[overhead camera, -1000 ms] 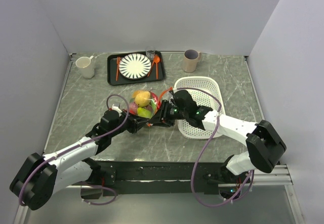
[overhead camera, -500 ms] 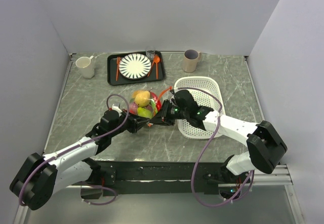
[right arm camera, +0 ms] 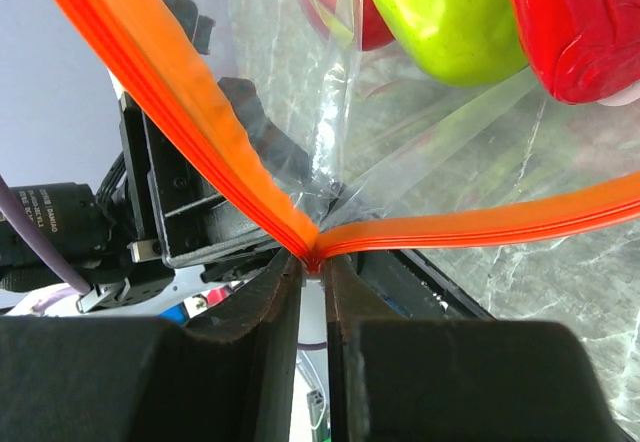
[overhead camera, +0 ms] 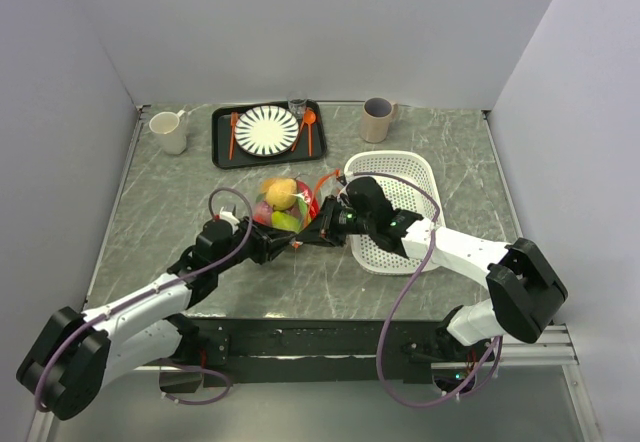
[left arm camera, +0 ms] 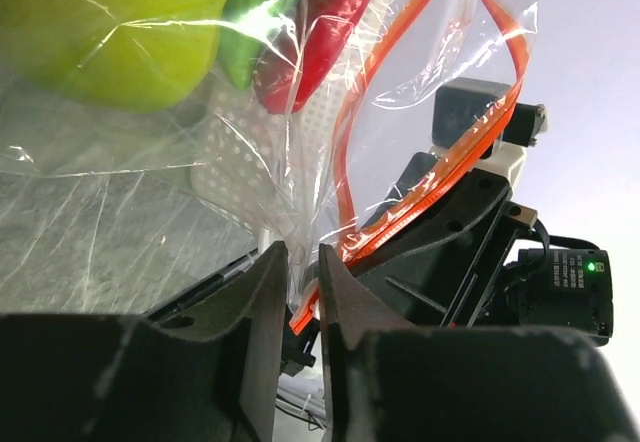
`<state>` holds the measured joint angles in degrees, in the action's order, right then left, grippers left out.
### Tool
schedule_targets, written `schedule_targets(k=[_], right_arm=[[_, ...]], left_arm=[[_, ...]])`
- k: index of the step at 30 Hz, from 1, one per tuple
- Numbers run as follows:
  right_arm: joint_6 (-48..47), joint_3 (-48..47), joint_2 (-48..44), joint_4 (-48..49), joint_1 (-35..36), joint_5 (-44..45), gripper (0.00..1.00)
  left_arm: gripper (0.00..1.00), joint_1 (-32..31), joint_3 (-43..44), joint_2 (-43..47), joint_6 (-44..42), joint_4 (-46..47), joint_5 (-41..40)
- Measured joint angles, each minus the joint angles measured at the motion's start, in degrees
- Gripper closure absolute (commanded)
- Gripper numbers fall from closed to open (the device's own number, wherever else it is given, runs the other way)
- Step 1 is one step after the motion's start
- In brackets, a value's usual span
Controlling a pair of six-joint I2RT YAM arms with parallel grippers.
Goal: Place the food in the zip-top bag and seal the zipper
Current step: Zip the zipper food storage bag at the center of the board.
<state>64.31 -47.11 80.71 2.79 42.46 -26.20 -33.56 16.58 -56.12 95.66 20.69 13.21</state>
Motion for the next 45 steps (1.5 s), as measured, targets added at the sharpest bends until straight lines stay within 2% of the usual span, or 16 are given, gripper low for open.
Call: schedule_targets(k=[10,14,25,45], right_arm=[[0.13,0.02,0.00,0.04,0.00,-0.28,0.87],[-0.04,0.02,0.00,-0.24,-0.02,-0.42,0.87],[-0.94,0.00,0.11,-1.25,-0.35,-0.28,0.86],[-1.40,-0.57,0.11,-2.60,-2.62,-0.85,0.84]], left_arm=[[0.85,0.00,-1.36,0.90,0.63,0.94,0.04],[0.99,0.00,-1.36,0.55,0.72,1.03,0.35],[0.99,0.00,-0.70,-4.98,0.87,5.20,2.60],[0.99,0.00,-2.91,-1.49,1.03,6.54,1.86]])
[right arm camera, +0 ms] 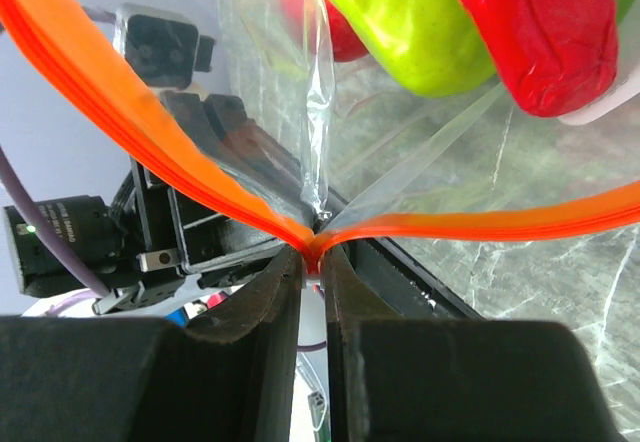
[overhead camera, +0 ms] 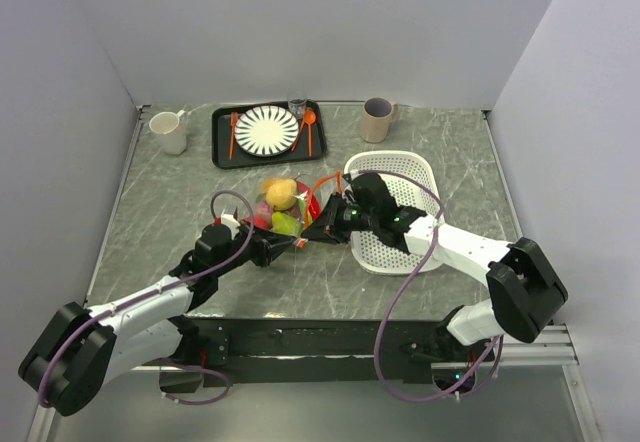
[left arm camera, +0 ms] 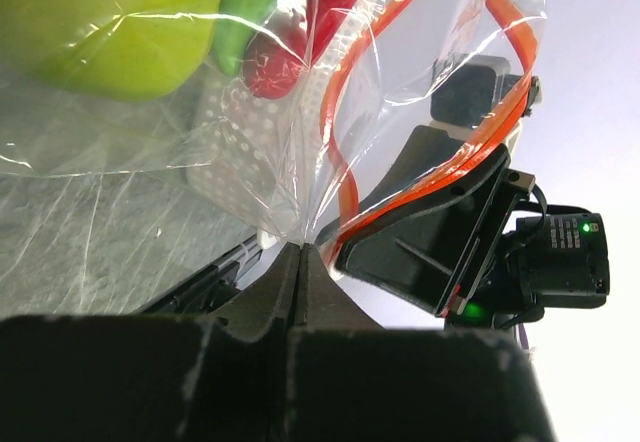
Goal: Place the food in the zip-top bag and seal the zipper
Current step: Zip the zipper food storage bag at the center of the board.
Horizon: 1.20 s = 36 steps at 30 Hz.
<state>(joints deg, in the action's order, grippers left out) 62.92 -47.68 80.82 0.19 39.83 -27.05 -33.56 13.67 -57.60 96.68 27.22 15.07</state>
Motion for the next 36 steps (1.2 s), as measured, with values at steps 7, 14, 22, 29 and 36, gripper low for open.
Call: schedule_targets(k=[7,14,22,29,36], right_arm=[[-1.01,-0.04,0.00,-0.09,-2.01,-1.16,0.83],[-2.45,-1.07,0.00,-1.29,-3.67,-1.25,0.83],[-3.54,-1.07,-0.02,-1.53,-6.67,-1.27,0.83],[-4.37,-1.18,0.00,-2.36,-7.80,-1.25,0.83],[-5.27,-2.40,0.15,-2.73,-9.05,-1.42,0.83]], left_arm=[[0.99,-0.02,-0.59,0.04,0.02,0.90,0.11],[0.99,-0.02,-2.10,1.79,0.28,1.64,0.11],[0.99,-0.02,-2.29,5.40,-0.59,-2.75,-0.39],[0.99,-0.02,-1.01,9.44,-2.93,-9.86,-2.34],[0.99,-0.02,1.81,12.94,-5.60,-16.65,-5.03]])
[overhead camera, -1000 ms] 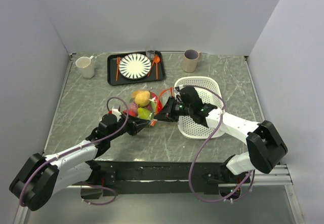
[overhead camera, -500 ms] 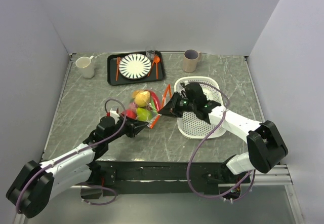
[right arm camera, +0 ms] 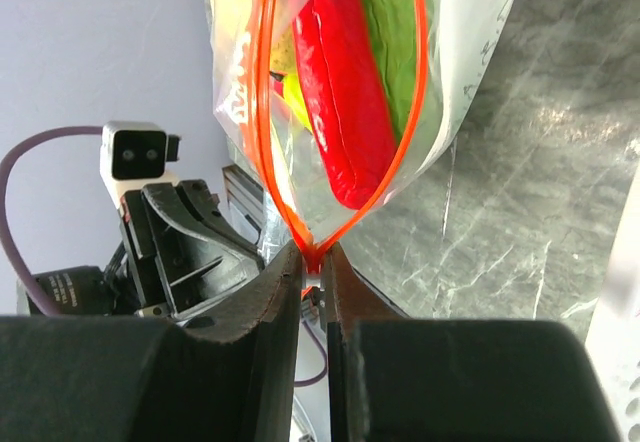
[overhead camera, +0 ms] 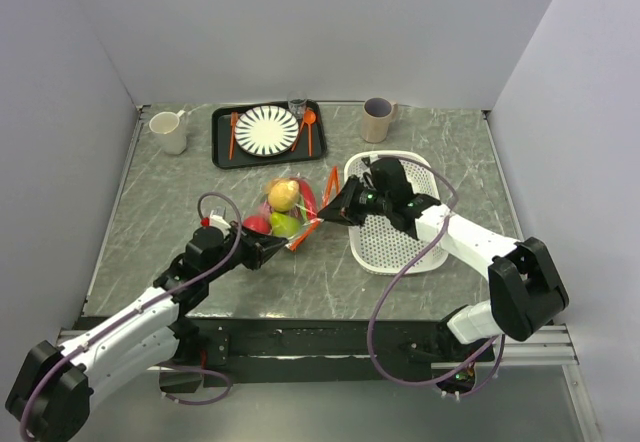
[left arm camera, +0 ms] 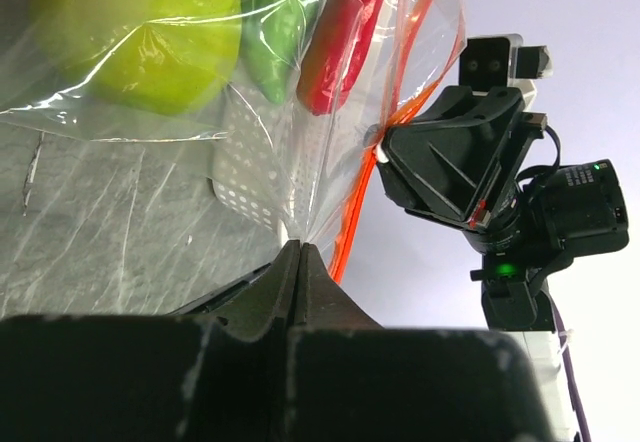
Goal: Place the food in the zip-top bag and seal the zipper
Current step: Zip the zipper food storage bag at the center of the board.
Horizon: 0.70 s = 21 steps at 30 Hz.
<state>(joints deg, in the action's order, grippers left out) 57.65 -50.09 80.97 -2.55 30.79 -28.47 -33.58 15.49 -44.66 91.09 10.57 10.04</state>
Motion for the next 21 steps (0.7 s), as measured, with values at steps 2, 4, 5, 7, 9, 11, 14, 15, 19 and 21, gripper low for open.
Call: schedule_targets(k=[2,4,5,7,9,11,14,15,19,21], right_arm=[[-0.28,-0.44,0.22,-0.09,-0.31,-0.04,0.82],[-0.55,-0.70,0.50,-0.09,-0.61,-0.13,0.82],[-0.72,-0.72,0.61,-0.11,-0.76,-0.17,0.82],[-1.11,-0.72,0.81,-0.44,-1.18,-0.24,0.82],[-1.40,-0.94,1.03,-0.87,-1.57,-0.39,0.82],[-1.66,-1.38,1.31,-1.25,-1.90,-0.66,0.82],[-1.97,-2.36,2.12,-1.38,-2.47,-1.18,0.82],[-2.05,-2.71,2.43,-1.36,-2.62,-1.25,0.82],[-2.32,-3.63,3.15,-1.40,-3.17,-1.62,0.82],[-2.49,-3.96,3.52,-1.55,-3.43,-1.86,0.82]], left_arm=[[0.99,0.00,0.57,0.17,-0.42,-1.09,-0.42],[0.99,0.00,0.63,0.44,-0.83,-1.90,-0.90],[0.99,0.00,0.63,0.59,-0.98,-2.36,-0.98],[0.99,0.00,0.68,0.87,-1.40,-3.15,-1.38],[0.99,0.00,0.94,1.36,-1.77,-4.42,-1.79],[0.99,0.00,1.53,1.81,-2.16,-5.66,-2.29],[0.99,0.00,2.51,2.64,-2.89,-7.10,-2.84],[0.99,0.00,2.78,2.99,-3.10,-7.45,-3.13],[0.99,0.02,3.76,4.09,-3.82,-9.88,-4.00],[0.99,0.00,4.44,4.63,-4.24,-11.32,-4.35]])
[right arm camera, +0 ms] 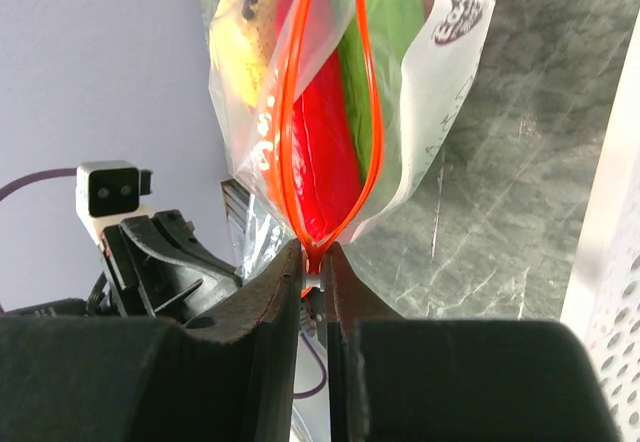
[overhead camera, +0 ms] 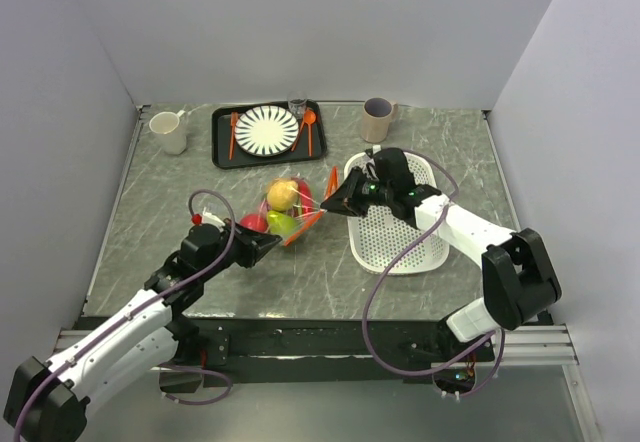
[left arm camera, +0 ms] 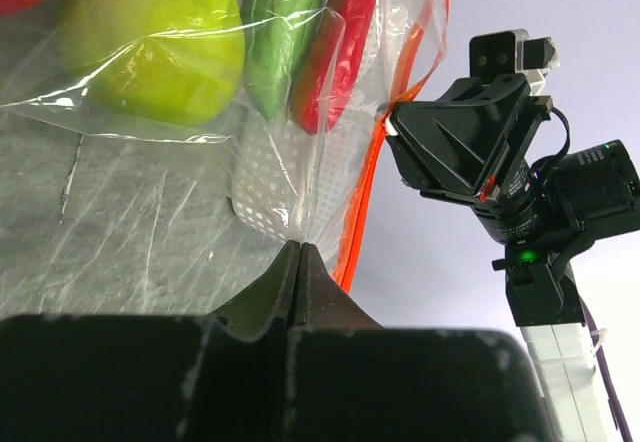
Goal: Place the food in the zip-top bag and seal the zipper
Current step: Zip the zipper food storage bag at the center of the board.
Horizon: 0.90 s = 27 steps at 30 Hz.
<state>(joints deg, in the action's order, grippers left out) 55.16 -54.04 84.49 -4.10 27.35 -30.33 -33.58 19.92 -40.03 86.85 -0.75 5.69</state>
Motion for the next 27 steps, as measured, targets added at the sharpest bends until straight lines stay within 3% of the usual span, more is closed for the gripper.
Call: schedule_targets(k=[27], right_arm=[[-3.65,-7.93,8.74,-1.11,-6.25,-1.86,0.82]], left_arm=[[0.98,0.02,5.60,7.89,-3.17,-14.10,-4.28]])
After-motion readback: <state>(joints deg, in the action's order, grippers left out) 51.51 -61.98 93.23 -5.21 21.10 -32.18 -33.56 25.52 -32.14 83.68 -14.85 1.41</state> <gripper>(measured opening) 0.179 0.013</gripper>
